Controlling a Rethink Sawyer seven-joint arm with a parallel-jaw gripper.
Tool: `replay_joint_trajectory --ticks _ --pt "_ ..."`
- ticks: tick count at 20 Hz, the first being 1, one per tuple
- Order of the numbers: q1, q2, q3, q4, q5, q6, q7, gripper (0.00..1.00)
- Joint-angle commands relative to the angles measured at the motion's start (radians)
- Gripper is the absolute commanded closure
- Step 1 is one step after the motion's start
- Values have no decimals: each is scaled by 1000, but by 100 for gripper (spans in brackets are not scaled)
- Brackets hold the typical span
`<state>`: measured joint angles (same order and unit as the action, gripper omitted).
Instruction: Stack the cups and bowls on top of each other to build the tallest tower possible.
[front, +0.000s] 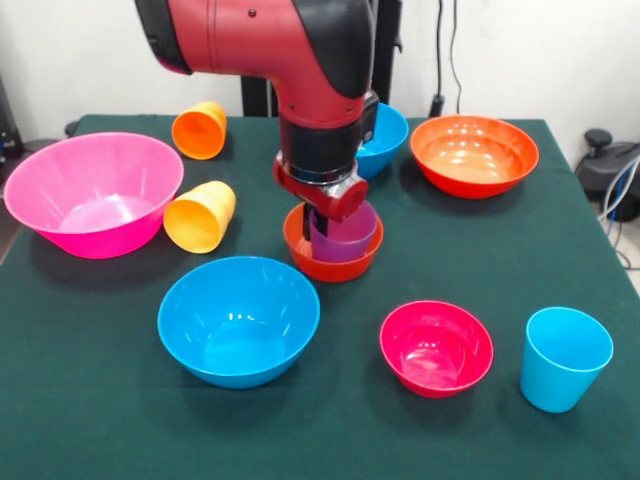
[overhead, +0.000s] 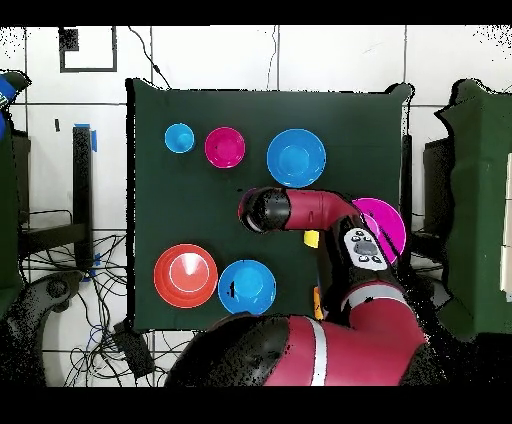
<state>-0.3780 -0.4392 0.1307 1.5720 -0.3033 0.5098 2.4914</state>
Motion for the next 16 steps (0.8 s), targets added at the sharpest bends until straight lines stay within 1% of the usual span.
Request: replay_joint_trajectory --ticks 1,3,5,7,8,12,16 --pt "-13 34 94 -106 -81 78 -214 100" --pt "-18 33 87 -61 -67 66 -171 100" --pt "-25 42 77 -3 -62 14 -123 100" --pt "-38 70 80 46 -53 -44 -81 100" --pt "-39 76 73 59 -58 -50 -77 100" --pt "-62 104 81 75 -69 -60 -93 100" --pt "-75 132 81 76 -89 -119 -85 100"
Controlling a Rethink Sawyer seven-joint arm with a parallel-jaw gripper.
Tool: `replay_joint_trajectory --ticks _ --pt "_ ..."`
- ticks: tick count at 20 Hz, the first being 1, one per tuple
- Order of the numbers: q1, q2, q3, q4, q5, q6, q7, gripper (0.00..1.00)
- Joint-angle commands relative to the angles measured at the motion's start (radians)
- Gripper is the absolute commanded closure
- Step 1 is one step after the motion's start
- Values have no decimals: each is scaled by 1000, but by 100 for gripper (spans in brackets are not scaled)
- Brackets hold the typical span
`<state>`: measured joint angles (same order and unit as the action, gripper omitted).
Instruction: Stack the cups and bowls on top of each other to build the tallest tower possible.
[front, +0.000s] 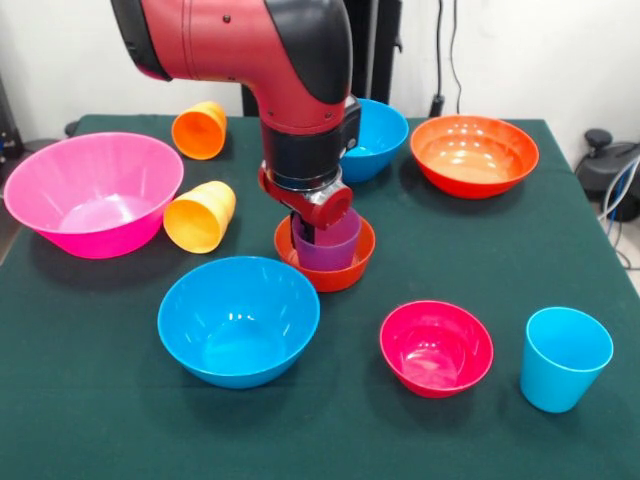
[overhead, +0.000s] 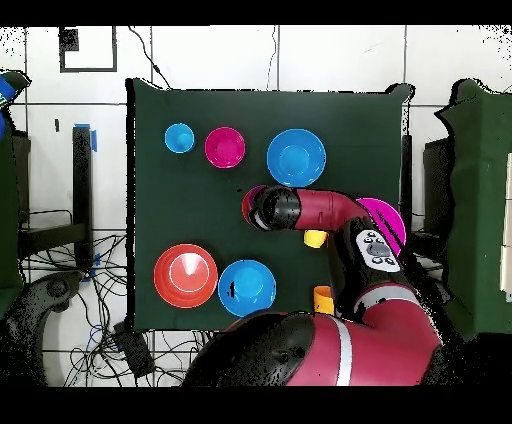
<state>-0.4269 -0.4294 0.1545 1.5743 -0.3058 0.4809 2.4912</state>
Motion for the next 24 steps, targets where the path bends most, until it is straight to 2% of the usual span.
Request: replay_joint_trajectory --ticks 1,11,12,14,15,18,24 --pt "-23 124 51 67 -94 -95 -86 100" --pt "-13 139 34 55 -116 -137 -77 100" --pt "8 136 11 47 -133 -162 -61 100" --pt "40 136 -30 48 -117 -191 12 100" --pt "56 135 -50 48 -110 -205 49 0" --pt "41 134 -32 89 -61 -168 62 0" --pt "33 130 -29 93 -50 -170 44 0"
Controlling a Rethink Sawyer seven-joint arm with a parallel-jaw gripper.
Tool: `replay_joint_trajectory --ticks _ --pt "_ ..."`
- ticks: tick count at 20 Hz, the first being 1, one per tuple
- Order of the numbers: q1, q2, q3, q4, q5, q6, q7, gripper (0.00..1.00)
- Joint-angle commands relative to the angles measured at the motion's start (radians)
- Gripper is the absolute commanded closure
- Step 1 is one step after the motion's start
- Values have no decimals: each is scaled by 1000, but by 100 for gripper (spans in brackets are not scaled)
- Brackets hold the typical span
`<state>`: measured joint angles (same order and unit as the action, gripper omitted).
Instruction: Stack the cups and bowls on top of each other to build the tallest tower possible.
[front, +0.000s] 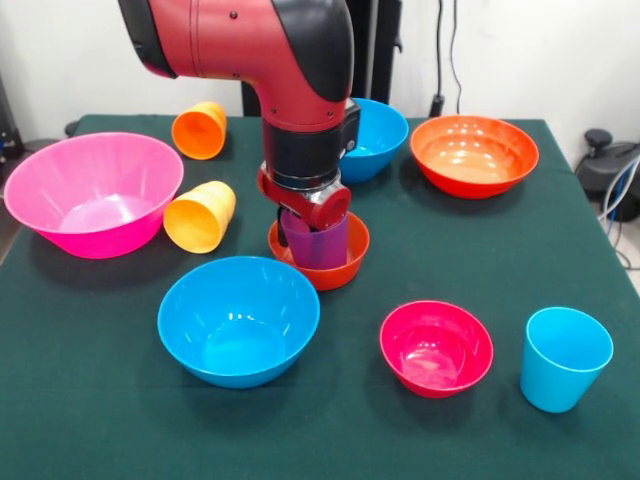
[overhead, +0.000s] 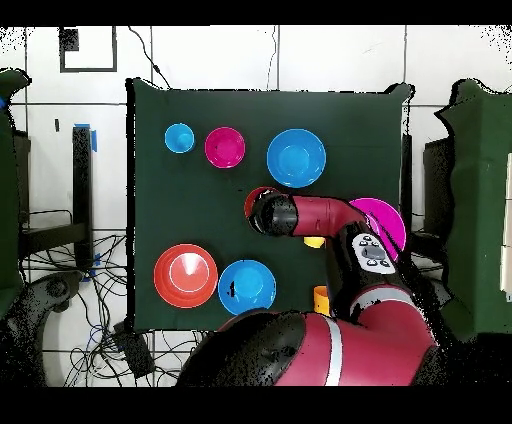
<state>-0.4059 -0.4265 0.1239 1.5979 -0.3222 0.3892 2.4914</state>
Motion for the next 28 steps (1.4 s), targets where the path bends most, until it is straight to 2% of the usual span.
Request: replay_joint_trajectory --ticks 1,9,22,28 --pt "10 126 3 71 -33 -79 43 0" --pt "27 83 -7 101 -32 -89 53 0" --pt "43 -212 9 241 13 54 12 0" --pt "13 -332 32 303 20 93 -33 0"
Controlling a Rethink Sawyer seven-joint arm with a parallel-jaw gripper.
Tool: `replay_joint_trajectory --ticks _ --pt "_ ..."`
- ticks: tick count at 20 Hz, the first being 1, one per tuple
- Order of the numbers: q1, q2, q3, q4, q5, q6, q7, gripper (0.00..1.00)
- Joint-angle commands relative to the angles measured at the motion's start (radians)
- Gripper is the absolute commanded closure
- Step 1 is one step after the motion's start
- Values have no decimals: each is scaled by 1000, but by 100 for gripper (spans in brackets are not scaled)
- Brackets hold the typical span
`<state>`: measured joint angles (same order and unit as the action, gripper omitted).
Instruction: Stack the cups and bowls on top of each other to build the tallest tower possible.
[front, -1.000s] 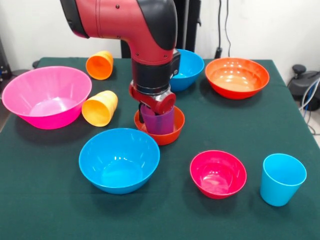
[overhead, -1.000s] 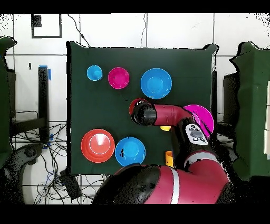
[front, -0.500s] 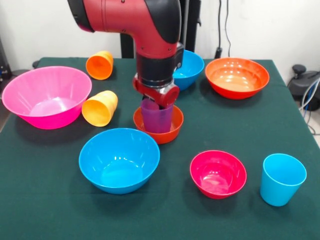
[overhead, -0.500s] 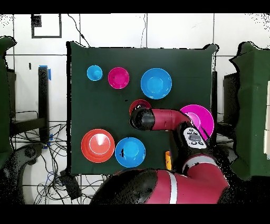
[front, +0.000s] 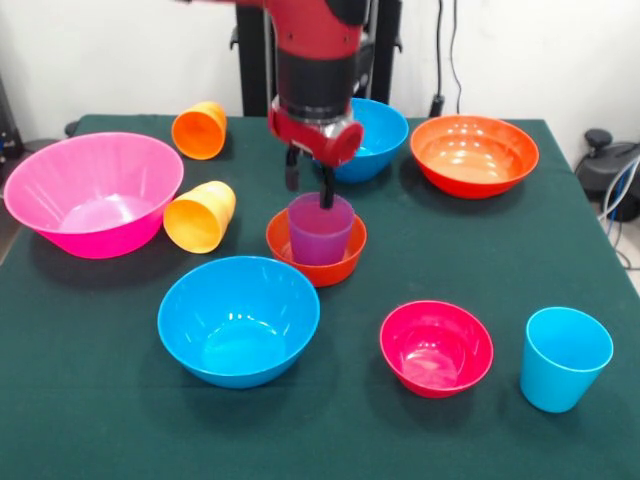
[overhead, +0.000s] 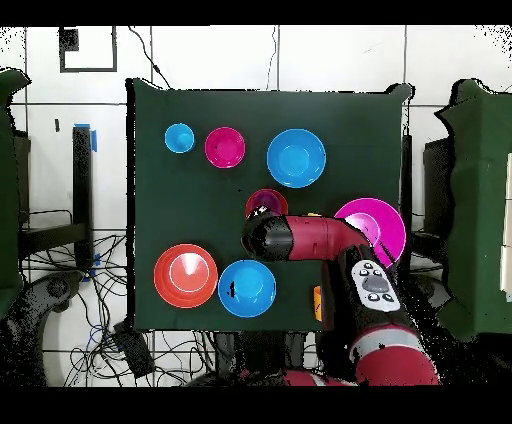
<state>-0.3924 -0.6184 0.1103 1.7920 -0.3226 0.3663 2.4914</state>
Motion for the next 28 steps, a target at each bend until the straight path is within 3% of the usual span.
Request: replay_joint_trajectory --ticks 1,3,7,12,19,28 --pt "-9 -155 52 120 26 128 -40 0" --pt "-28 -186 60 120 27 155 -67 0" --pt "-17 -153 52 125 2 114 -42 0" --pt "-30 -228 51 144 14 167 -61 0" --pt "-53 -251 57 160 11 174 -72 0" --pt "3 -262 79 156 57 186 -14 0"
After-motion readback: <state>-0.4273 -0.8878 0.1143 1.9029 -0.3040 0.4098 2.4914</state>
